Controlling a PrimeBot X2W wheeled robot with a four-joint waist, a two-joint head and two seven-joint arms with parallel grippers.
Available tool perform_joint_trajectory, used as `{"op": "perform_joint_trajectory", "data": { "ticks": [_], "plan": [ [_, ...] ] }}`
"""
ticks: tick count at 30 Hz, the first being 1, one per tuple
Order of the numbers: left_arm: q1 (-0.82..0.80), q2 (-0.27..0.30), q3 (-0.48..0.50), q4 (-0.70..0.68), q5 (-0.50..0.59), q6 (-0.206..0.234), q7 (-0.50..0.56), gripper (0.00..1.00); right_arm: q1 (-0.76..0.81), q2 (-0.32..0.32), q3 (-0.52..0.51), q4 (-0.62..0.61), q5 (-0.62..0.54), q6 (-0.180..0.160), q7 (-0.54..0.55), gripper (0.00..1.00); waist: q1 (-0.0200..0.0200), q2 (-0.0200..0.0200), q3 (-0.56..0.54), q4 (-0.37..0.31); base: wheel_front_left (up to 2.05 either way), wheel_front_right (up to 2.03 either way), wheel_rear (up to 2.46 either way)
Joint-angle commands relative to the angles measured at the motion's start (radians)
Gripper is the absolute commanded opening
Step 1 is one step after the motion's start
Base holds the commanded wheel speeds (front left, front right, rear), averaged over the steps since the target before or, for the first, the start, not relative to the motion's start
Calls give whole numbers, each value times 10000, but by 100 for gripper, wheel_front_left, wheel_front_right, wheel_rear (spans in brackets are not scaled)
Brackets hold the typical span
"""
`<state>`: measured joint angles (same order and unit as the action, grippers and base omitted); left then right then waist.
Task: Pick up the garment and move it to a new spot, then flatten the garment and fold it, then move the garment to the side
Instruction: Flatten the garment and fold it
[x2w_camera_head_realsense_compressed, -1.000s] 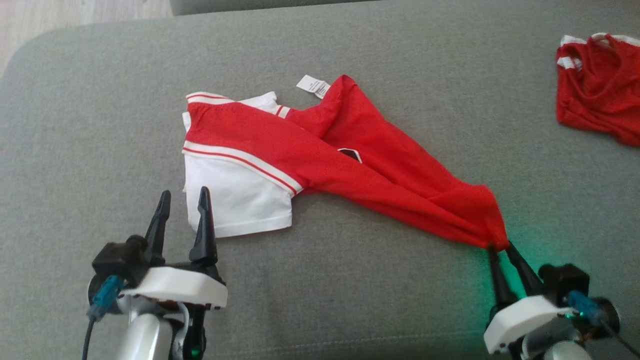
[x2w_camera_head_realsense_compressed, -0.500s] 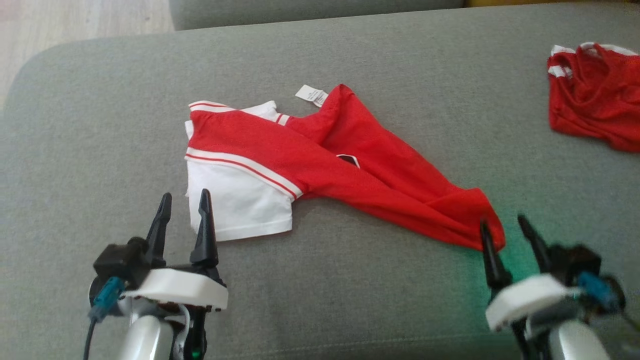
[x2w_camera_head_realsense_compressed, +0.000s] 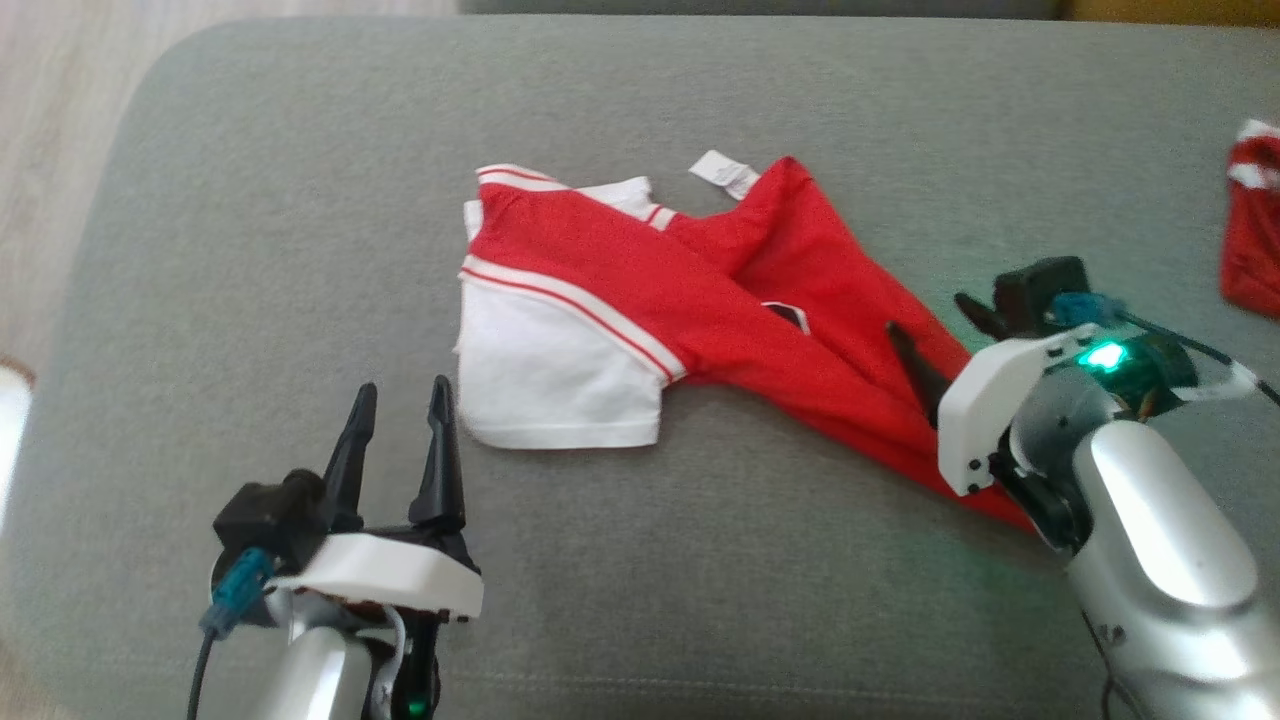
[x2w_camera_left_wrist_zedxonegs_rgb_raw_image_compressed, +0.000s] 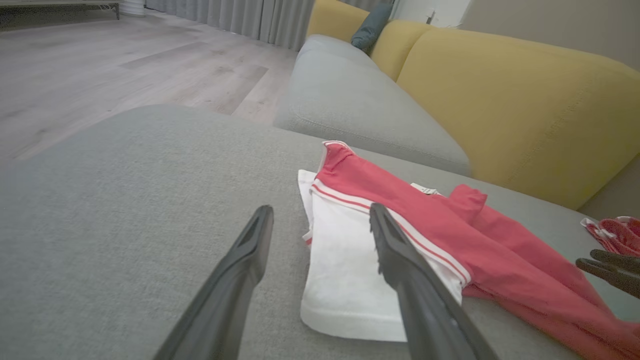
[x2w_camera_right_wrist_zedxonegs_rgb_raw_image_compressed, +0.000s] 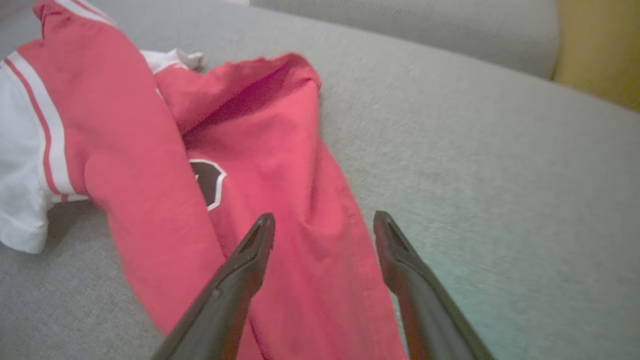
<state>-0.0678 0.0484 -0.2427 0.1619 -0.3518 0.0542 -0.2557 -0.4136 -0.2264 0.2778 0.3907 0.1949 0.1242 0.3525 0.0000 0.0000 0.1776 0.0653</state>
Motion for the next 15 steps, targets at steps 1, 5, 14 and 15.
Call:
{"op": "perform_joint_trajectory", "data": {
  "ticks": [1, 5, 14, 15],
  "plan": [
    [-376, 18, 268, -365, -46, 71, -61, 100, -430, -165, 474, -66, 359, 65, 229, 100, 0, 0, 149, 292, 0, 0, 0],
    [-412, 18, 211, -400, -84, 133, -61, 100, -1074, -579, 1159, 777, 944, 65, 628, 100, 0, 0, 290, 614, 0, 0, 0],
    [-457, 18, 180, -453, -102, 183, -61, 100, -2142, -872, 2084, 2713, 1291, 65, 1006, 36, 0, 0, 477, 992, 0, 0, 0],
    [-450, 18, 182, -461, -102, 187, -61, 100, -2235, -900, 2126, 2867, 1330, 65, 974, 15, 0, 0, 487, 1006, 0, 0, 0]
  ]
}}
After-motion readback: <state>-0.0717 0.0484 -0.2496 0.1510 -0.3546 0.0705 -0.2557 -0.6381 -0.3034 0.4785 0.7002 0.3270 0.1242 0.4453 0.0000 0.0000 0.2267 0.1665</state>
